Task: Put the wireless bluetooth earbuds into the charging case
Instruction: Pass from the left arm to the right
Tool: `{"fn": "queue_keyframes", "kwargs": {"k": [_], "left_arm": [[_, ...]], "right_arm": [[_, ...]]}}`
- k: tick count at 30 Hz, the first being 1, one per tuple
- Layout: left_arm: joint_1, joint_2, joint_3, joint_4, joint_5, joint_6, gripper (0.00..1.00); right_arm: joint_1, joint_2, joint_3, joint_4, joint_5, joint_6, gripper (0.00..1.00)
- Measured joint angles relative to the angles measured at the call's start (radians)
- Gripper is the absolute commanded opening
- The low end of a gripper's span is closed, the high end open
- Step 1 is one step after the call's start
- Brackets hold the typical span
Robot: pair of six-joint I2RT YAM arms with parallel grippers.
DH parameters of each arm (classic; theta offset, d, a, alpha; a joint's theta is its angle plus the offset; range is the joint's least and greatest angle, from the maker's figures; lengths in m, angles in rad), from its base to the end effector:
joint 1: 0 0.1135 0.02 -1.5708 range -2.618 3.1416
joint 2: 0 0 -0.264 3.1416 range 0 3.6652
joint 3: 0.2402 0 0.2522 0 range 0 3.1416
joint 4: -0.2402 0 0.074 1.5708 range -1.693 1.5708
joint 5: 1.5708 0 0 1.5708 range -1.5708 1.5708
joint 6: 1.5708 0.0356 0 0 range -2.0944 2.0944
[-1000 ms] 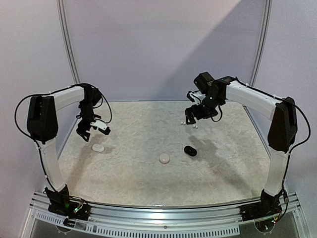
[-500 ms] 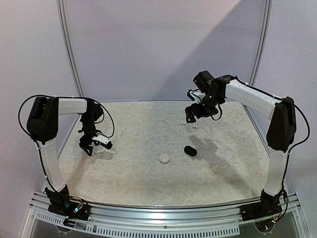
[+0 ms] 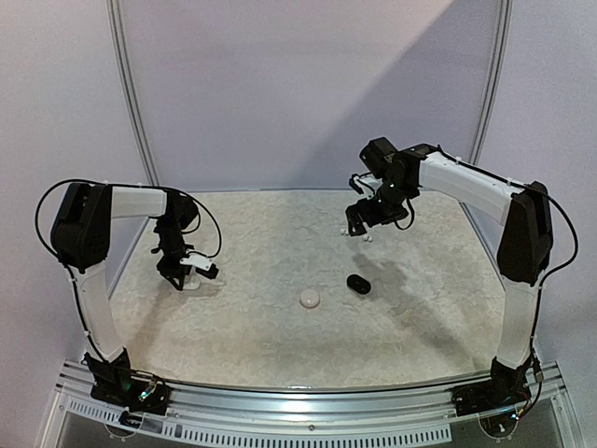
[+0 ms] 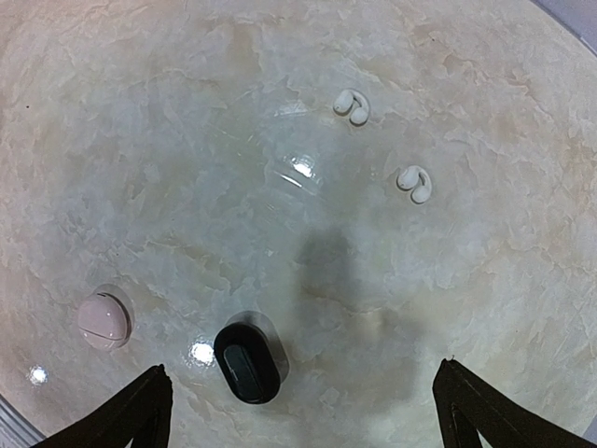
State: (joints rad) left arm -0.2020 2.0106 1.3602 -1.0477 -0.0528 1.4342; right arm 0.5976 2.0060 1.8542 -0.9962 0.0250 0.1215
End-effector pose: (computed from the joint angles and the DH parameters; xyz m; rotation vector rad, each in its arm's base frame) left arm 0.3430 -0.0683 0.1431 -2.1981 -2.0518 0.0460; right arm 0.3539 0.2398 0.2752 -0.6371 2.6566 0.1743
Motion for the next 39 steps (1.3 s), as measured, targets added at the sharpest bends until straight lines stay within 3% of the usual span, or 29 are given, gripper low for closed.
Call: {"fn": "queue_keyframes", "kwargs": {"k": [2, 10, 14, 15, 18, 22, 25, 30, 39], "left_arm": [[-0.006, -0.002, -0.002, -0.001, -0.002, -0.014, 0.0], [-0.074, -0.024, 0.043, -0.072, 0.024, -0.067, 0.0], [-0.134, -0.18, 0.108, -0.099, 0.08, -0.018, 0.0], [-0.152, -0.248, 0.109, -0.076, 0.103, -0.002, 0.0], [-0.226, -0.462, 0.058, 0.064, 0.177, 0.029, 0.0], [-0.394, -0.653, -0.143, 0.406, 0.23, 0.031, 0.0], [-0.484, -0.631, -0.22, 0.554, 0.238, -0.002, 0.0], [-0.533, -0.569, -0.249, 0.687, 0.195, -0.074, 0.0], [-0.553, -0.543, -0.212, 0.722, 0.158, -0.204, 0.0]], "right_arm": [[0.0, 0.0, 0.0, 0.0, 0.0, 0.0, 0.99], [-0.009, -0.002, -0.003, 0.053, -0.05, 0.023, 0.98], [-0.03, -0.04, -0.049, 0.155, -0.127, 0.074, 0.87], [-0.034, -0.052, -0.057, 0.174, -0.131, 0.084, 0.82], [-0.037, -0.098, -0.066, 0.231, -0.132, 0.134, 0.8], [0.003, -0.145, -0.05, 0.274, -0.142, 0.151, 0.75], [0.066, -0.164, -0.05, 0.327, -0.225, 0.165, 0.71], [0.159, -0.169, -0.068, 0.391, -0.377, 0.211, 0.7], [0.24, -0.091, -0.024, 0.388, -0.478, 0.214, 0.62]]}}
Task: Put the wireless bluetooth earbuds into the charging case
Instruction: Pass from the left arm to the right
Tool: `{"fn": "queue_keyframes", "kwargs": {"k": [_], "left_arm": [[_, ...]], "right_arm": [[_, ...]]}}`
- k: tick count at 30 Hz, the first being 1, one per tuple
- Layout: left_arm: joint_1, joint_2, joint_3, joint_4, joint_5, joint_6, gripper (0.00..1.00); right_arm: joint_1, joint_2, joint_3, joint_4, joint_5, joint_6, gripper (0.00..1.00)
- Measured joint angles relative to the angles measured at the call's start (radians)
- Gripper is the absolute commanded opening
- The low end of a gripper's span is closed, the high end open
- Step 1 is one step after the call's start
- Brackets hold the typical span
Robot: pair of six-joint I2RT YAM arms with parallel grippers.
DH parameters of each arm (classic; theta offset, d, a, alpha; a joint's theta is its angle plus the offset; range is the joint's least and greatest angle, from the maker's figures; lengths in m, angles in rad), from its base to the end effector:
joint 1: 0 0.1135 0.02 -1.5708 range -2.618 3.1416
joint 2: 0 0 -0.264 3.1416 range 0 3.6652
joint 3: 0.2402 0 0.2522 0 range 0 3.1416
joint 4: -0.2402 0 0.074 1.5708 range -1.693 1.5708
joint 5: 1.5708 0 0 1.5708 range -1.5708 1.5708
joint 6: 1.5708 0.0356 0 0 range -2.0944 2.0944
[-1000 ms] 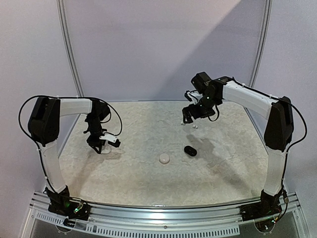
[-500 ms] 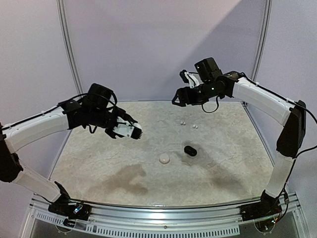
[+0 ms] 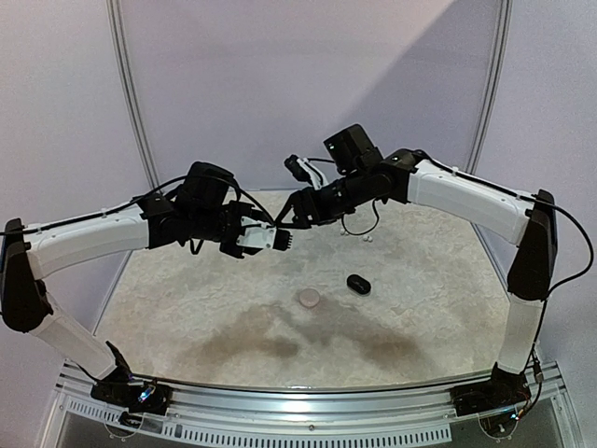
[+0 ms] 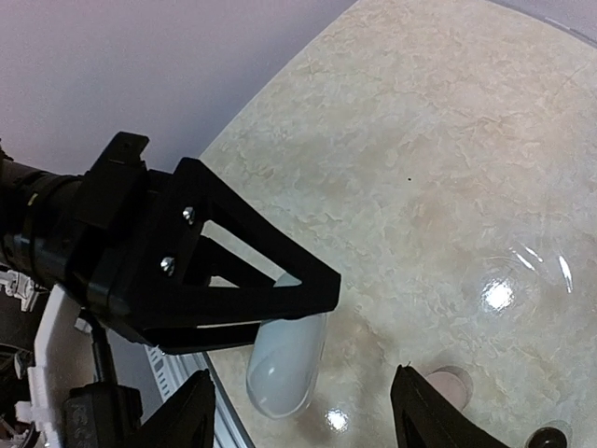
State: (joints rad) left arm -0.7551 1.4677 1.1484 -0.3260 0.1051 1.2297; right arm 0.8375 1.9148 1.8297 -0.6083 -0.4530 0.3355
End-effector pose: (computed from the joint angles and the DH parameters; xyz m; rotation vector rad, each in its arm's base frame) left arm 0.2389 -0.2300 0.2904 1.8866 1.1623 0.1465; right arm 0.2828 0.3371 0.3332 -0.8560 2.2832 1.0948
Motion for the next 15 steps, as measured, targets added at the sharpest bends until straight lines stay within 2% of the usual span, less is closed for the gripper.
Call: {"fn": "queue_keyframes", "kwargs": {"k": [3, 8, 12, 14, 15], "left_arm": [[-0.009, 0.001, 0.0, 0.0, -0.008, -0.029, 0.0], [-0.014, 0.006, 0.004, -0.003, -0.028, -0.062, 0.0], [-0.014, 0.012, 0.007, -0.009, -0.045, -0.088, 0.0], [-0.014, 0.014, 0.007, -0.01, -0.048, -0.1, 0.0], [-0.014, 0.014, 0.007, -0.01, -0.049, -0.106, 0.1]], "right_arm": [[0.01, 0.035, 0.013, -0.002, -0.005, 0.0, 0.54], [0.019, 0.072, 0.035, -0.006, -0.011, 0.008, 0.27], [0.026, 0.081, 0.049, -0.014, -0.005, 0.004, 0.0], [0.026, 0.082, 0.049, -0.014, -0.002, -0.006, 0.0], [0.026, 0.082, 0.05, -0.014, -0.002, -0.007, 0.0]]}}
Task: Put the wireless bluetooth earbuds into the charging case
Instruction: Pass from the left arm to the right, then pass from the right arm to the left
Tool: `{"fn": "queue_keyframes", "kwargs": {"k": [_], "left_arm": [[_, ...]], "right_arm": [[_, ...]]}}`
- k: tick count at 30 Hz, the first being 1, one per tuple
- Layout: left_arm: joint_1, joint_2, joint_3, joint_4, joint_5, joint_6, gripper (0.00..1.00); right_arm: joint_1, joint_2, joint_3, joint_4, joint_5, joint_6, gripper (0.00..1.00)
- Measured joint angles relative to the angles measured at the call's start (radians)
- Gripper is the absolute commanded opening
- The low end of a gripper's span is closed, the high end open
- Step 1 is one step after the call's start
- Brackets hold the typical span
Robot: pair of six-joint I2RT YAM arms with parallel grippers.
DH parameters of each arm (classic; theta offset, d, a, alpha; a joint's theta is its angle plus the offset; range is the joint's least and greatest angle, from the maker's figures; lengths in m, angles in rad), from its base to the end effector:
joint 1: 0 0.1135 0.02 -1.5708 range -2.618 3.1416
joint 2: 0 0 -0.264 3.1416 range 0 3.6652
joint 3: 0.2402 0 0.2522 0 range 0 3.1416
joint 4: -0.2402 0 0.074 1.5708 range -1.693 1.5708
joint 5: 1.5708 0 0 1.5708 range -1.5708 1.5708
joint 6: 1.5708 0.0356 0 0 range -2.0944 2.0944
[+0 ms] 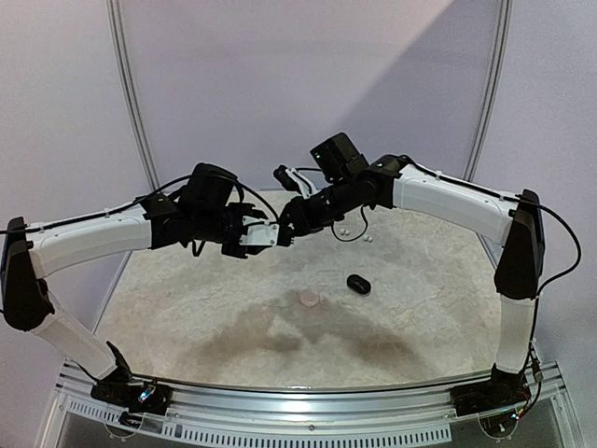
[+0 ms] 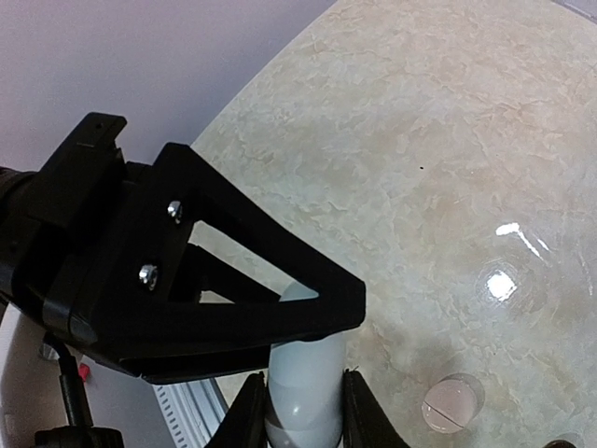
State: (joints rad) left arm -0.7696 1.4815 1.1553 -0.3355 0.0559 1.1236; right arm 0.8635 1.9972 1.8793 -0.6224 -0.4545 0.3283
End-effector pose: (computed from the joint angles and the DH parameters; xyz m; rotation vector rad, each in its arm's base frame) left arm 0.2386 -0.2339 0.2875 1.8308 1.2810 0.1308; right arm 0.2856 0.3581 0.3131 -0.8993 2.3242 1.0880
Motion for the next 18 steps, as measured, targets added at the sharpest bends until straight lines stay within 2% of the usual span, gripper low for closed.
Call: {"fn": "queue_keyframes", "kwargs": {"k": [1, 2, 3, 7, 11, 14, 18], "left_arm": [[0.0, 0.0, 0.0, 0.0, 0.0, -0.01, 0.39], [-0.001, 0.0, 0.0, 0.0, -0.002, -0.022, 0.78], [-0.001, 0.0, 0.0, 0.001, -0.004, -0.041, 0.96], [0.0, -0.014, -0.02, 0.071, -0.025, -0.174, 0.99], [0.027, -0.126, -0.108, 0.158, 0.01, -0.375, 0.99], [0.087, -0.263, -0.163, 0.166, 0.123, -0.543, 0.96], [0.198, -0.394, -0.212, 0.264, 0.37, -0.793, 0.86]], "right_arm": [[0.0, 0.0, 0.0, 0.0, 0.0, -0.001, 0.0], [0.0, 0.0, 0.001, 0.0, 0.0, -0.004, 0.0], [0.0, 0.0, 0.001, 0.0, 0.0, -0.008, 0.0], [-0.01, -0.003, -0.007, -0.003, 0.0, -0.032, 0.0], [-0.038, -0.053, -0.091, 0.027, -0.002, -0.091, 0.0], [-0.053, -0.135, -0.18, 0.067, -0.041, -0.167, 0.0], [-0.057, -0.317, -0.354, 0.213, -0.116, -0.305, 0.0]]}}
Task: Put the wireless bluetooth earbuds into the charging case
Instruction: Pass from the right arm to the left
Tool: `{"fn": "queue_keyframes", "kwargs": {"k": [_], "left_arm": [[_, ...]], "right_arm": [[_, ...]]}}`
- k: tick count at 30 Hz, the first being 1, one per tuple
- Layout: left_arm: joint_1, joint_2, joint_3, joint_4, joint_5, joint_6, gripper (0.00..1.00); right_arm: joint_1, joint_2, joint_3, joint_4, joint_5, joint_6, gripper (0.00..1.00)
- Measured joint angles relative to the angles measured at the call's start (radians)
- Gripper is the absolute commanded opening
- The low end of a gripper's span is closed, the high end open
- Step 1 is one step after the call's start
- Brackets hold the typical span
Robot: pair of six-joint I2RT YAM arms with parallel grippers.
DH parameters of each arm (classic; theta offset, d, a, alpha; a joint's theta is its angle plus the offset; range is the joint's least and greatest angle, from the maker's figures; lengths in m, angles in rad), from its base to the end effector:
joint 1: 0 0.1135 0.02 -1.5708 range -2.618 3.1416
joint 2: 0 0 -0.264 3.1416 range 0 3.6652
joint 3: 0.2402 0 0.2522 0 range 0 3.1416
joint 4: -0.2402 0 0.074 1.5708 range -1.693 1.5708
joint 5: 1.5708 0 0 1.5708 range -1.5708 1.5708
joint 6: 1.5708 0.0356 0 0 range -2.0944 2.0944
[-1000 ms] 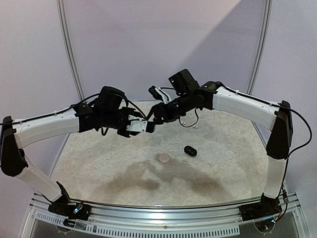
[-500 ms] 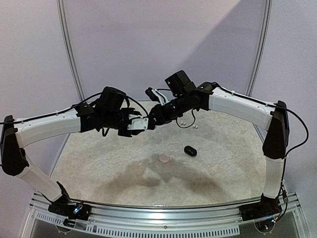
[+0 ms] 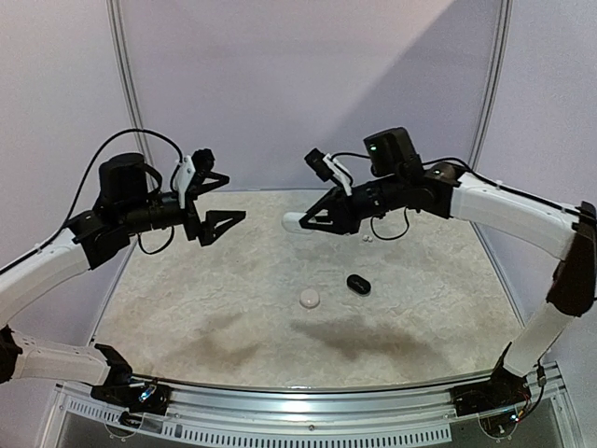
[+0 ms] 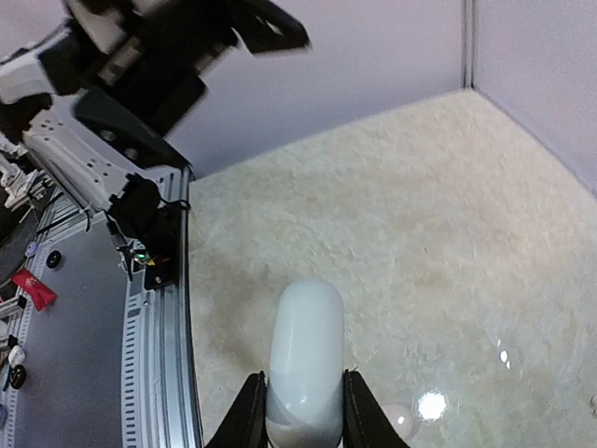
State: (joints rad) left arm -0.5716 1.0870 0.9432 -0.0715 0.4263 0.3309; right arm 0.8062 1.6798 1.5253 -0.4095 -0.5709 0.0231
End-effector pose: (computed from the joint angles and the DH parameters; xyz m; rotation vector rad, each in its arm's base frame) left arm 0.2041 -0.1488 0.3487 1.0513 1.4611 -0.5524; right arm 0.2546 0.2932 0.3419 -1.1706 1.9017 1.0812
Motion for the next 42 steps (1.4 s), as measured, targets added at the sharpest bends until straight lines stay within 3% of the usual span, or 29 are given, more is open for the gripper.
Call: {"fn": "queue_keyframes", "kwargs": {"k": [5, 9, 14, 16, 18, 19, 29, 39, 42], "left_arm": [[-0.009, 0.002, -0.203, 0.349, 0.139, -0.226, 0.87], [-0.062, 0.031, -0.31, 0.486, 0.13, -0.322, 0.87], [-0.058, 0.011, -0.322, 0.603, 0.142, -0.372, 0.8], [-0.043, 0.0, -0.322, 0.626, 0.17, -0.39, 0.74], [-0.026, -0.002, -0.321, 0.636, 0.203, -0.404, 0.59], [-0.019, 0.0, -0.32, 0.635, 0.219, -0.409, 0.56], [-0.018, 0.032, -0.307, 0.653, 0.304, -0.424, 0.58], [-0.056, 0.056, -0.291, 0.669, 0.303, -0.412, 0.35], [-0.063, 0.061, -0.288, 0.679, 0.301, -0.412, 0.2]], "right_arm": [[0.005, -0.123, -0.06, 0.167, -0.074, -0.125, 0.0], [0.011, -0.113, -0.043, 0.24, -0.105, -0.175, 0.0], [0.033, -0.025, 0.039, 0.224, -0.132, -0.225, 0.0], [0.043, 0.011, 0.076, 0.2, -0.146, -0.243, 0.0], [0.049, 0.032, 0.097, 0.186, -0.158, -0.256, 0.0], [0.052, 0.039, 0.101, 0.18, -0.165, -0.264, 0.0], [0.08, 0.042, 0.104, 0.14, -0.188, -0.314, 0.0], [0.087, 0.043, 0.104, 0.14, -0.191, -0.321, 0.0], [0.089, 0.043, 0.104, 0.139, -0.192, -0.321, 0.0]]}}
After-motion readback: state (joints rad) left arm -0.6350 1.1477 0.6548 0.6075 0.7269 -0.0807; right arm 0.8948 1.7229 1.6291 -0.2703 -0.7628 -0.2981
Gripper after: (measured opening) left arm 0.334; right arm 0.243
